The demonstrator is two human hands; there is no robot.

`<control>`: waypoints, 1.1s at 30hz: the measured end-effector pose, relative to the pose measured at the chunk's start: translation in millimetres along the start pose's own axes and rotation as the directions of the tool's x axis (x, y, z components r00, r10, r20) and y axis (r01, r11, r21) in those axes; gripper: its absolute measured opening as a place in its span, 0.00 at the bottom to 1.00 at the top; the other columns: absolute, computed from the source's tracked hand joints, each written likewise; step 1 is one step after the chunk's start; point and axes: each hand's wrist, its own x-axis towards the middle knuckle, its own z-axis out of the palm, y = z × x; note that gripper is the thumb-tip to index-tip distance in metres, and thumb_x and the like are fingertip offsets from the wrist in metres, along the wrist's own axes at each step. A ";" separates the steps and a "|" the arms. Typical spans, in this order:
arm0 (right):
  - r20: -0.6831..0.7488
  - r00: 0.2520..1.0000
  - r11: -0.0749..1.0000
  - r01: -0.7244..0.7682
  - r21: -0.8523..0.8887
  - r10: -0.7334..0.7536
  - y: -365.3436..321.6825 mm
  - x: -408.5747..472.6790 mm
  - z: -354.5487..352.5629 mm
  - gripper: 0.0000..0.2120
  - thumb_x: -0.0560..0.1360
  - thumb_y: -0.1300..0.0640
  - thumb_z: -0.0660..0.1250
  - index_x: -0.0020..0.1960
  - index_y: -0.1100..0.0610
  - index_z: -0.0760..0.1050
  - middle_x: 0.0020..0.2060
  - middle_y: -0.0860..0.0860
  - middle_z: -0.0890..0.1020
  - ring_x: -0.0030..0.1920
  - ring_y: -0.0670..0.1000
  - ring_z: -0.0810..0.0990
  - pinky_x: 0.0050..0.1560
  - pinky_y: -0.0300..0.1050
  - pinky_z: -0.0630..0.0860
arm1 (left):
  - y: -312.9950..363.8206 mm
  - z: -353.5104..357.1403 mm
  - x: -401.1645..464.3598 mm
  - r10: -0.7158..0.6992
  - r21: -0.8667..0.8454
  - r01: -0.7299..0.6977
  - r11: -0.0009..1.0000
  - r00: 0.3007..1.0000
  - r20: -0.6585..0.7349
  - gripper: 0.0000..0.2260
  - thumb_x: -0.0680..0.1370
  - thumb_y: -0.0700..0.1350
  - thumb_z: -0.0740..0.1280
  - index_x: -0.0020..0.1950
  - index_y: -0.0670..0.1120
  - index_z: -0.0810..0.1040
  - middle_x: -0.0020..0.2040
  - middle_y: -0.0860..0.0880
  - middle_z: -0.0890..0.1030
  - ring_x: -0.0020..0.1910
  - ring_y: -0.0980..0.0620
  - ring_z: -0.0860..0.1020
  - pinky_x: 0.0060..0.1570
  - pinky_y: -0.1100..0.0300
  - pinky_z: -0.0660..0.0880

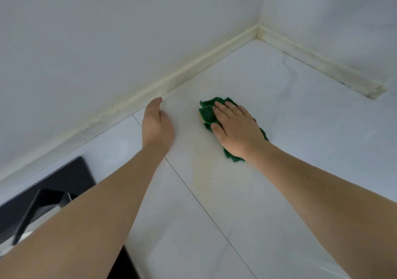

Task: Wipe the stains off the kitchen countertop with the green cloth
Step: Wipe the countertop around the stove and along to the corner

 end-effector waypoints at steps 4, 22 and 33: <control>0.057 0.995 0.996 0.083 -0.006 -0.083 -34.1 -37.8 3.3 0.29 0.81 0.43 0.41 0.79 0.53 0.52 0.79 0.48 0.52 0.78 0.49 0.48 0.77 0.48 0.42 | -19.9 -43.3 -25.5 -0.023 0.186 0.029 0.982 0.999 -0.034 0.22 0.83 0.40 0.51 0.78 0.47 0.61 0.78 0.50 0.62 0.76 0.50 0.61 0.75 0.58 0.56; 0.054 0.976 0.977 0.207 0.058 -0.210 2.0 -76.6 1.5 0.30 0.81 0.42 0.45 0.78 0.55 0.56 0.78 0.50 0.55 0.78 0.51 0.51 0.77 0.51 0.47 | -22.8 -67.1 -125.2 -0.183 0.567 0.134 0.813 0.983 0.029 0.25 0.82 0.40 0.52 0.80 0.42 0.54 0.81 0.45 0.50 0.80 0.48 0.48 0.77 0.54 0.45; 0.061 0.978 0.980 0.198 0.002 -0.198 13.6 -28.7 3.3 0.29 0.81 0.44 0.45 0.79 0.54 0.53 0.78 0.51 0.54 0.78 0.54 0.50 0.77 0.54 0.46 | -49.9 -18.4 -234.7 -0.122 0.689 0.067 0.722 0.992 0.031 0.26 0.84 0.51 0.49 0.81 0.47 0.50 0.81 0.47 0.46 0.79 0.46 0.46 0.77 0.48 0.45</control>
